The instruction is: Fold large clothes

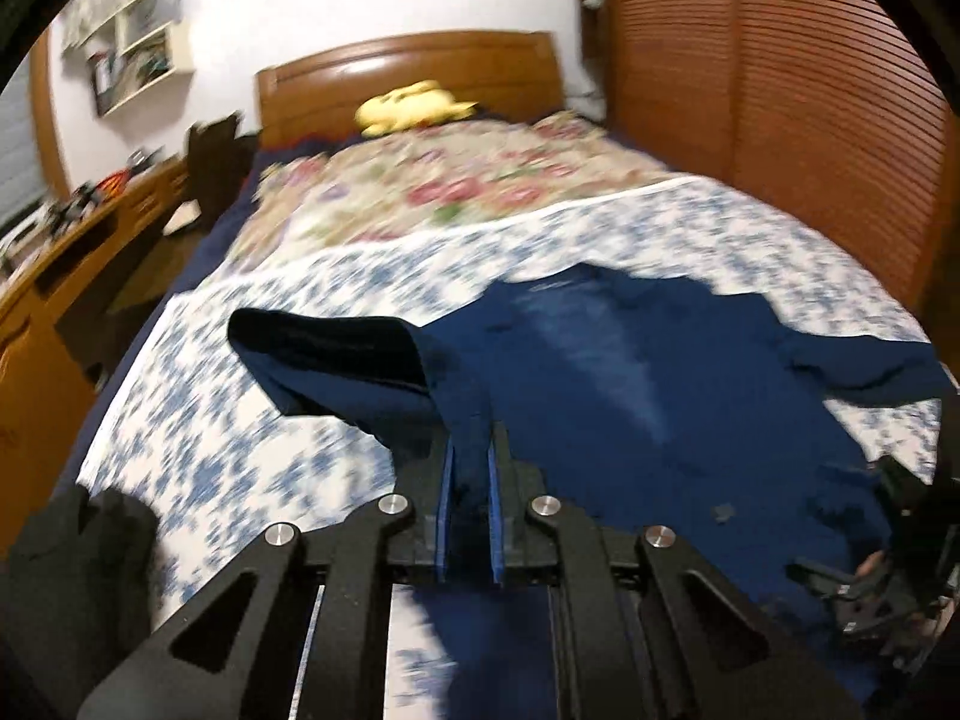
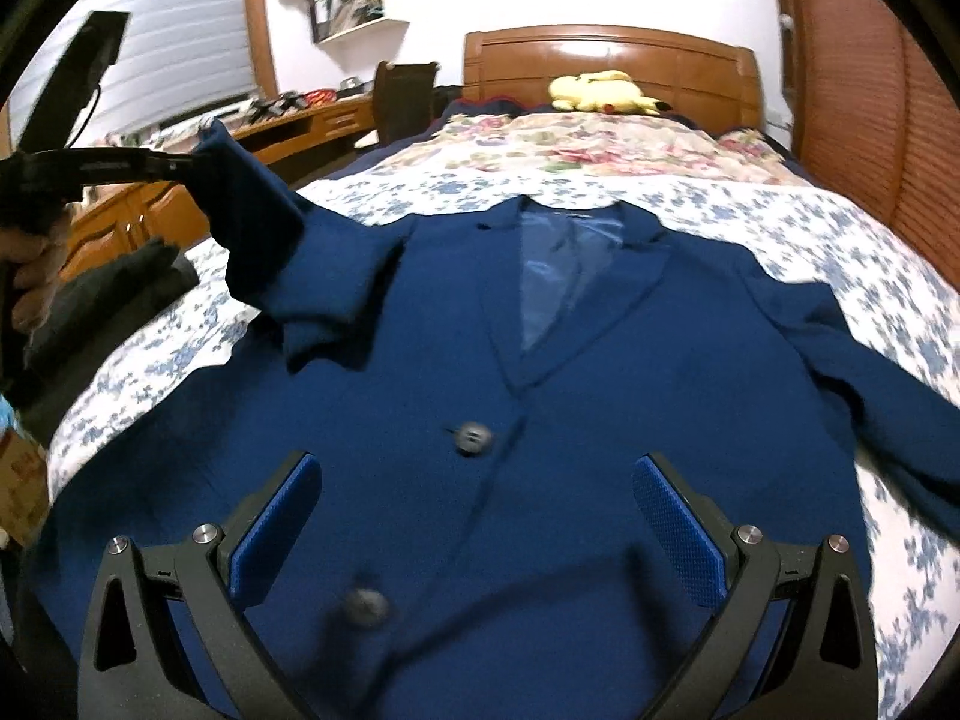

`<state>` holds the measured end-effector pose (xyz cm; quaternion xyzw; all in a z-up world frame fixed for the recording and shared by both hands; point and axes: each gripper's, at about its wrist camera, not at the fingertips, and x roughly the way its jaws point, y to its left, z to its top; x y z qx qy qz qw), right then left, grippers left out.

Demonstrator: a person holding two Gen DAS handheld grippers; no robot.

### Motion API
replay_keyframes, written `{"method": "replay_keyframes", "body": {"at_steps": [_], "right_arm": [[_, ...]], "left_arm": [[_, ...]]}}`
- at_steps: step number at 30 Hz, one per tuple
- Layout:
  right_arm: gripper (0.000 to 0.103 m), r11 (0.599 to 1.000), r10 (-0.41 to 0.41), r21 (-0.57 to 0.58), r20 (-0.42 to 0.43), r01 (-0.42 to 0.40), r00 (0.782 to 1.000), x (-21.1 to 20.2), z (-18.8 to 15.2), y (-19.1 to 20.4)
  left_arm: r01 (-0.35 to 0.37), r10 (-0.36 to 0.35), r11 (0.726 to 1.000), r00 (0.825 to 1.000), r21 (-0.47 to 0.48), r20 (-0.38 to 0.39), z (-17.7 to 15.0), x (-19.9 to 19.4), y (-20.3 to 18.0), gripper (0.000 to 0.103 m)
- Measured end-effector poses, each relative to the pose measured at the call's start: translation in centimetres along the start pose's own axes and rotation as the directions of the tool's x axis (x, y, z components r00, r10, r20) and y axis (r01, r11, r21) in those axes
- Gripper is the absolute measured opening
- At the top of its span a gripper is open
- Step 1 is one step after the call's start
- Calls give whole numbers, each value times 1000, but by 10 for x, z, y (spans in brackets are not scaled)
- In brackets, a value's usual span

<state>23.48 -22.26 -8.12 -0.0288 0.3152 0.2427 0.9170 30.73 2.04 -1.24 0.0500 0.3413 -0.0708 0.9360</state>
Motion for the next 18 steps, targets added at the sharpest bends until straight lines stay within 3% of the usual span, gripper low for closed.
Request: {"method": "replay_keyframes", "body": {"at_steps": [9,15,18], "right_arm": [[103,996,-60,67,28,58,998,-28,-11,-30],[103,994,-80,82,30,77,996,-39,-12,-30],[103,994,-80,82,32,77,996,-40,-10,-26]], "left_arm": [[160,-163,983,986,91,25,5,-18,-82,10],[192,-192,975,981,114,-14,-9,-21,-107,11],[194,-193,973,981,127,-21,-19,-23,-110,20]]}}
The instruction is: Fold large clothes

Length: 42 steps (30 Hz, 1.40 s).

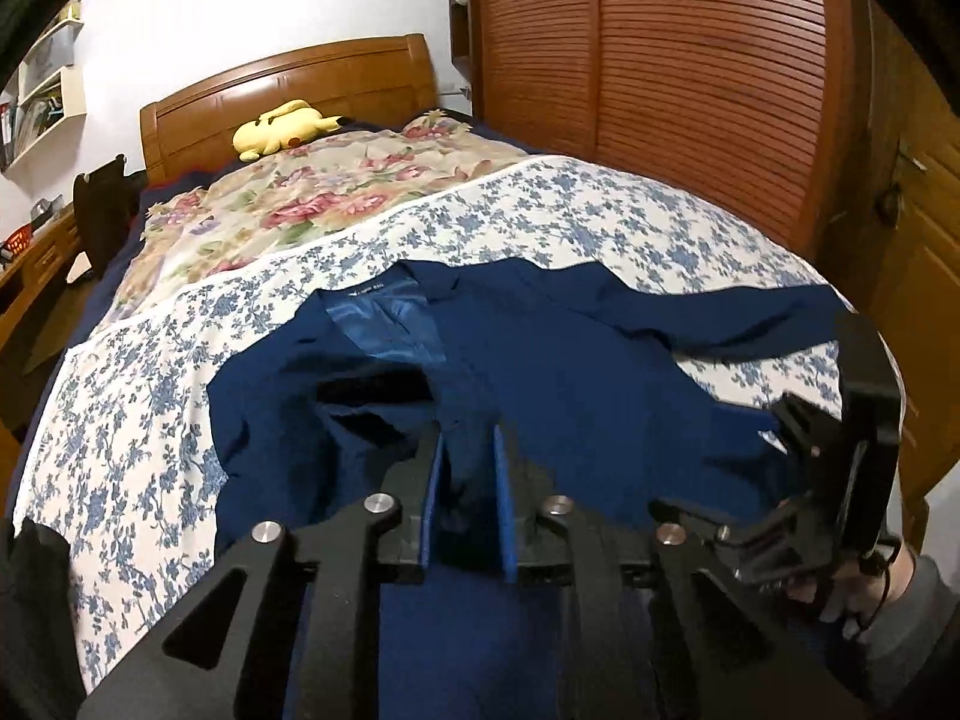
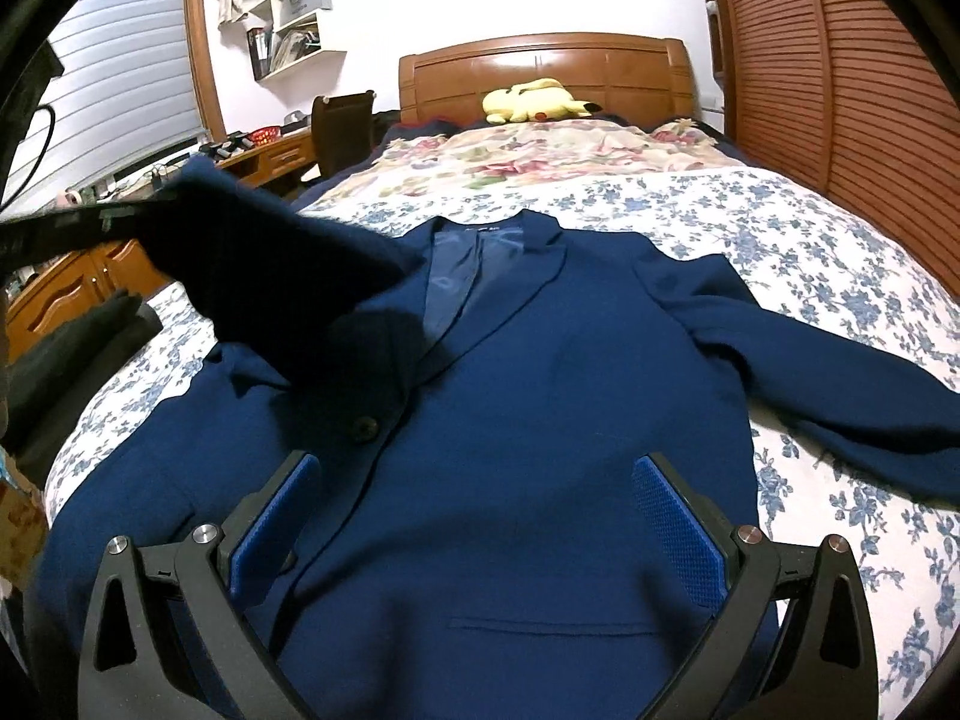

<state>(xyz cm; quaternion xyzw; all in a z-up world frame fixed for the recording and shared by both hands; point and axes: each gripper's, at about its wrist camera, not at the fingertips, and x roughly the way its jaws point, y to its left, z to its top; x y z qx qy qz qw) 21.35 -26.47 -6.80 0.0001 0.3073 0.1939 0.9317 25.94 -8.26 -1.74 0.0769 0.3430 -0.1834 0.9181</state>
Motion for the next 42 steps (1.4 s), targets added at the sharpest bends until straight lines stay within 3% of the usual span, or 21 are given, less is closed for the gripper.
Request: {"method": "replay_keyframes", "body": {"at_steps": [2,4,12,17,25,31,32,34,35,37,40,42], "right_arm": [[103,1000,5,-3,1,-5,1000,-1,1,-1],[103,1000,6,-7,2,-6,1000,-1,1,-1],[103,999,53,-11,-9,-53,999,21,11,9],[103,992,113,-45,-29,-114,993,44,19,36],[99,968,184,-150,-119,-201,976,90,21,80],[95,954,167,-217,-196,-208,966,113,18,93],[91,953,166,-219,-201,-210,965,114,18,93],[63,952,171,-217,-215,-218,962,116,20,92],[58,951,174,-215,-216,-220,961,116,20,90],[32,954,175,-208,-195,-215,965,111,23,87],[13,960,175,-194,-143,-201,974,104,25,84],[11,964,188,-169,-115,-206,975,99,28,76]], "left_arm": [[6,-6,1000,1000,1,10,-7,-3,-2,32],[9,-9,1000,1000,-10,19,-15,-6,0,37],[-15,16,998,1000,-63,27,-60,-17,27,38],[-71,76,991,997,-112,35,-91,-29,56,38],[-146,158,971,986,-189,49,-126,-52,100,38],[-192,203,960,978,-202,37,-143,-58,114,38],[-195,207,959,978,-204,36,-145,-59,117,38],[-192,205,958,978,-213,40,-148,-62,121,38],[-190,203,957,978,-218,40,-149,-63,123,38],[-189,203,957,978,-220,42,-151,-64,123,38],[-185,200,957,979,-224,46,-153,-65,124,38],[-176,192,958,980,-227,47,-152,-63,122,38]]}}
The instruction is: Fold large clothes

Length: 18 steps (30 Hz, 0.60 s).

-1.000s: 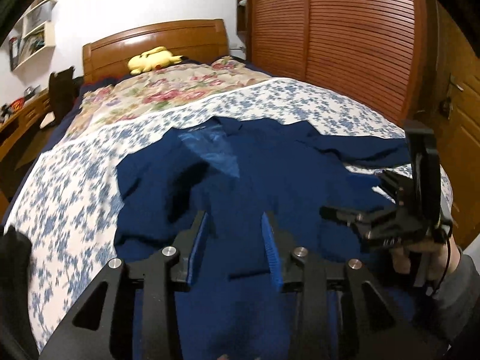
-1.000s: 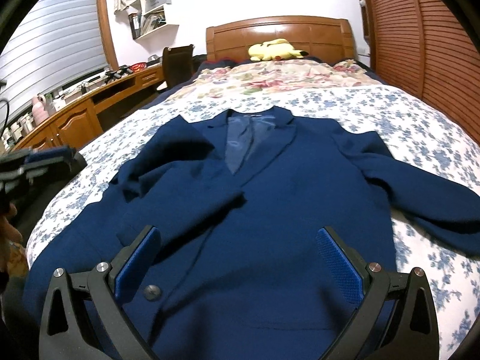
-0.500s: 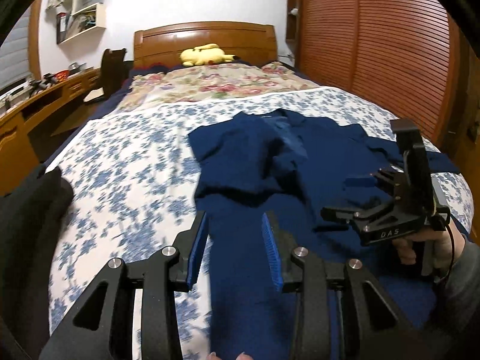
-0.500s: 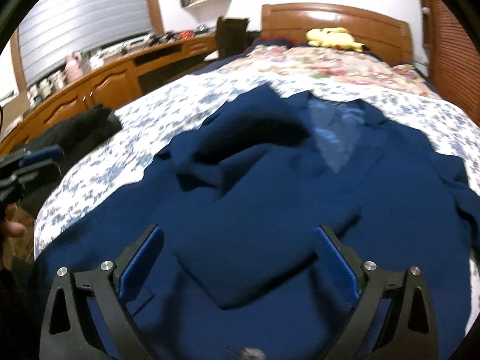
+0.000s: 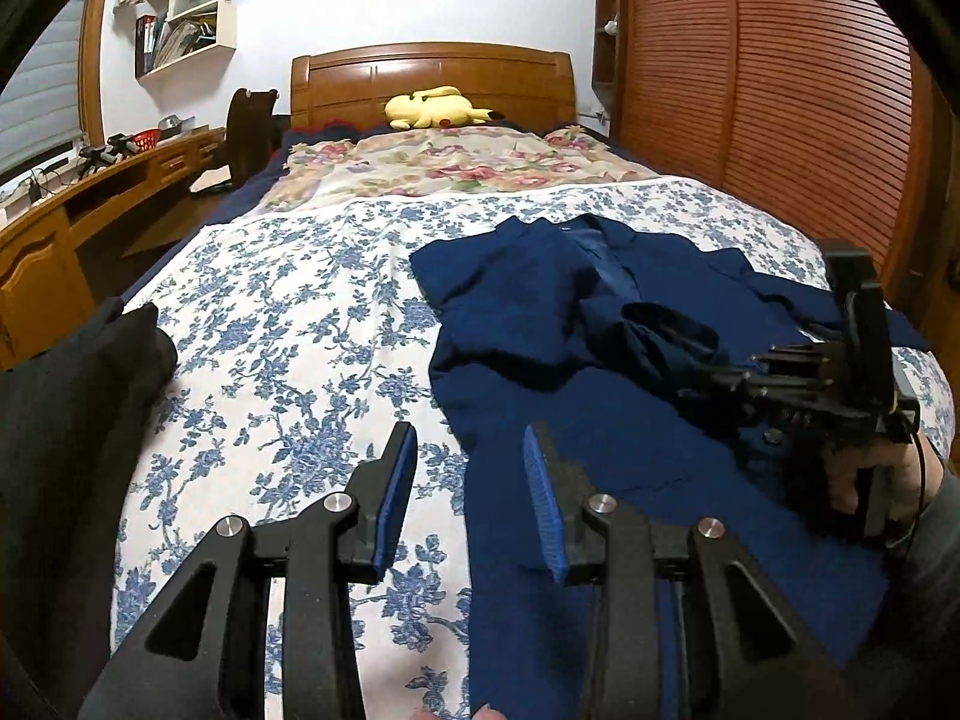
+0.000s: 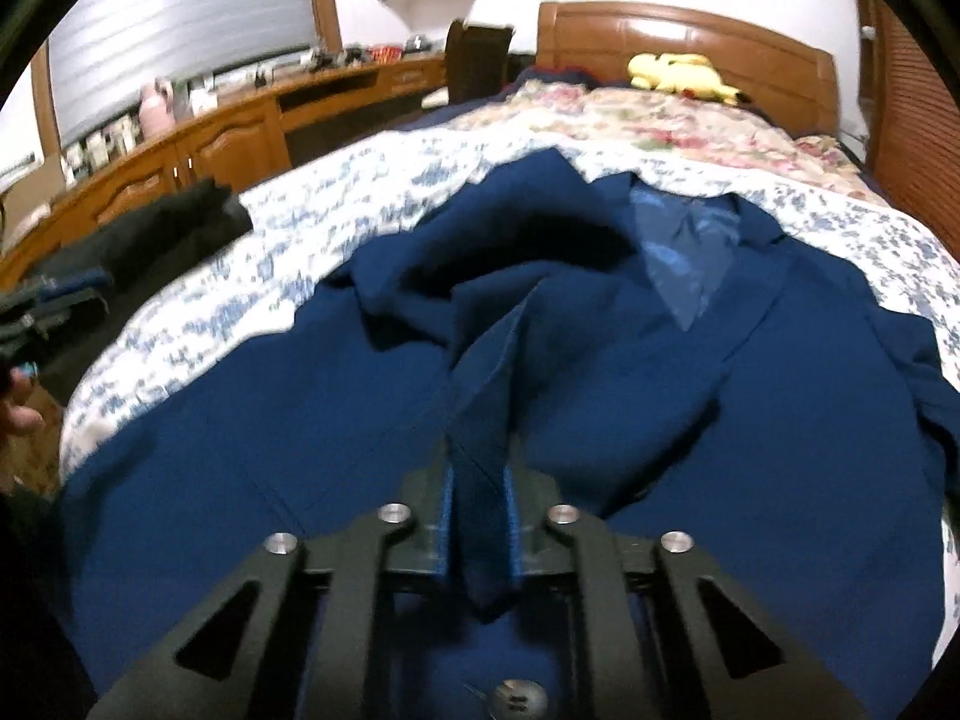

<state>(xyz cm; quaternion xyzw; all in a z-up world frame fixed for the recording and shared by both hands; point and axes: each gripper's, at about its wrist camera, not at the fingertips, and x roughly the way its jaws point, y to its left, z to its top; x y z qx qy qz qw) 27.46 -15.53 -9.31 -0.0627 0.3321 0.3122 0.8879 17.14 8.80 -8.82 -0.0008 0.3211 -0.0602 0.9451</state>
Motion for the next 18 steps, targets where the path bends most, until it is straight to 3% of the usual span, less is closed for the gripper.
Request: {"method": "replay_keyframes", "body": {"at_steps": [8,18], "right_arm": [[9,997,-15,73,139,5,990,-52,-18,-24],[8,976,-164,174,212,128,964,-116,-45,-57]], "left_arm": [[42,-42,999,999,12,15,12,9,-27,38],[107,-109,992,993,61,35,28,18,-73,38]]}}
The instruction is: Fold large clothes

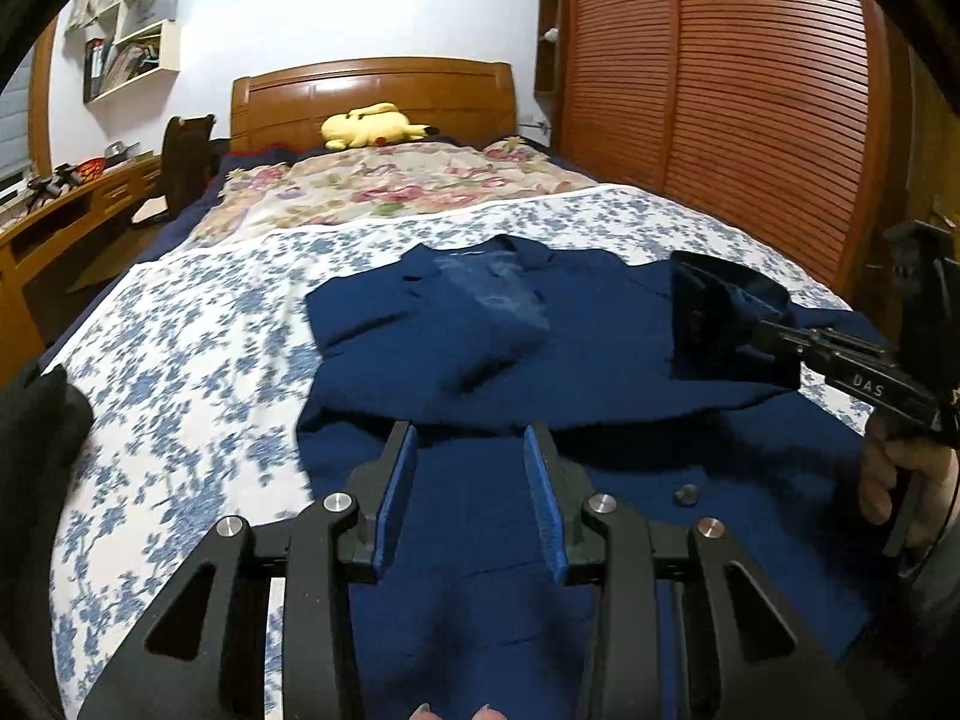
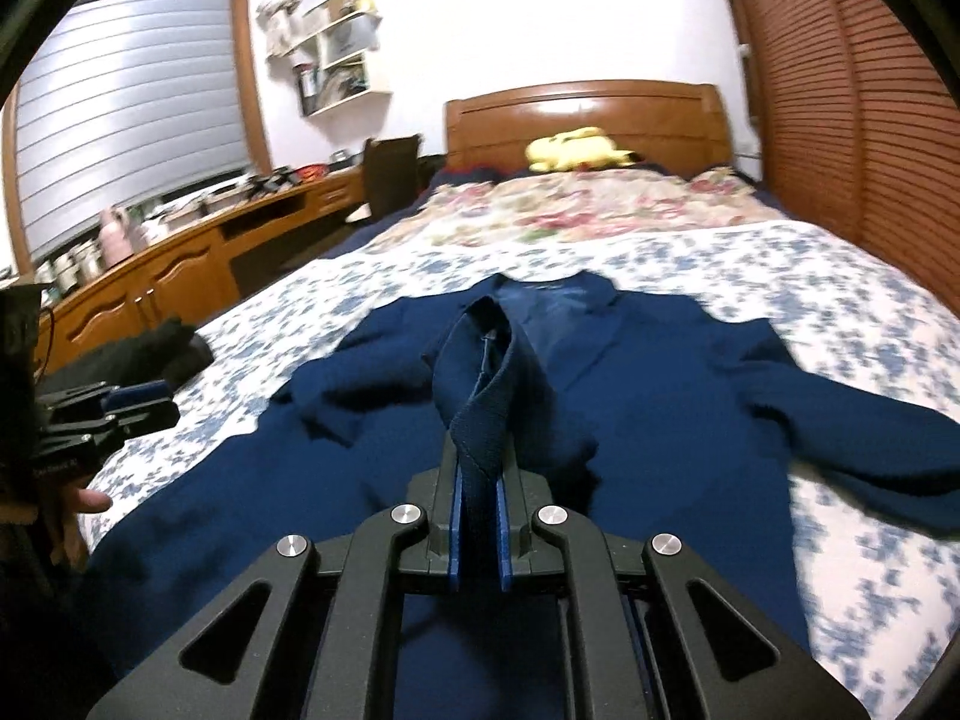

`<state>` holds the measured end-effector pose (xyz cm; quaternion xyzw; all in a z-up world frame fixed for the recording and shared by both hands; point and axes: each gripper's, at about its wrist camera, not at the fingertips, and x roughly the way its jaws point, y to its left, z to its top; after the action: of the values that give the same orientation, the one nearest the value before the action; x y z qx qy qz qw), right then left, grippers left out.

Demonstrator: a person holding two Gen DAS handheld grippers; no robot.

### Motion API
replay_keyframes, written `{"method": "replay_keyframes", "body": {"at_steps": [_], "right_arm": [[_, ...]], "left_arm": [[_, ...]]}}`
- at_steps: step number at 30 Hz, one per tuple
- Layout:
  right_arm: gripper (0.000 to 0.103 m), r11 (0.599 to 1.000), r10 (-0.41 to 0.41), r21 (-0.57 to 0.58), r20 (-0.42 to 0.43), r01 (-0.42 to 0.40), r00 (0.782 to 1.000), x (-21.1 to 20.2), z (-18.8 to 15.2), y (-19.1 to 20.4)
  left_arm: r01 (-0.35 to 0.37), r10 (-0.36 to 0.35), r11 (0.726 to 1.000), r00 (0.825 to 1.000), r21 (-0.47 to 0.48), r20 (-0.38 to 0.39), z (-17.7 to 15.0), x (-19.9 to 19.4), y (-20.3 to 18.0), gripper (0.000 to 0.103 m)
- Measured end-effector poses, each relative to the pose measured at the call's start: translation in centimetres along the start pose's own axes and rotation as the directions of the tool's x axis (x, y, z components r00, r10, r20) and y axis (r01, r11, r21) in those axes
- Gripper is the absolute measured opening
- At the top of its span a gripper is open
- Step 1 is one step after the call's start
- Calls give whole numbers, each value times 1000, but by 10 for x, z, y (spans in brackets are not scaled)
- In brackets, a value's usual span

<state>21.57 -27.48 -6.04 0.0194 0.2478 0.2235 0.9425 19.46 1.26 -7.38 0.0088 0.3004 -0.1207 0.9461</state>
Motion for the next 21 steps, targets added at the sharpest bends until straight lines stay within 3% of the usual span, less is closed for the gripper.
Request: {"method": "replay_keyframes", "body": {"at_steps": [11,14,18,21], "right_arm": [[8,996,-81,40,-83,85,993,-32,-10,0],[18,990,-135,24,-86,138,987,-46,-6,1],[40,985,-166,42,-58,169,984,-58,1,0],[46,980,-192,41,-39,194,981,-62,1,-2]], "left_arm": [[30,-30,1000,1000,6,7,4,6,-16,38],[32,-32,999,999,-6,9,5,7,-15,38],[33,-33,999,999,-9,12,6,9,-16,38],[35,-35,999,999,-1,5,6,11,-20,38]]}}
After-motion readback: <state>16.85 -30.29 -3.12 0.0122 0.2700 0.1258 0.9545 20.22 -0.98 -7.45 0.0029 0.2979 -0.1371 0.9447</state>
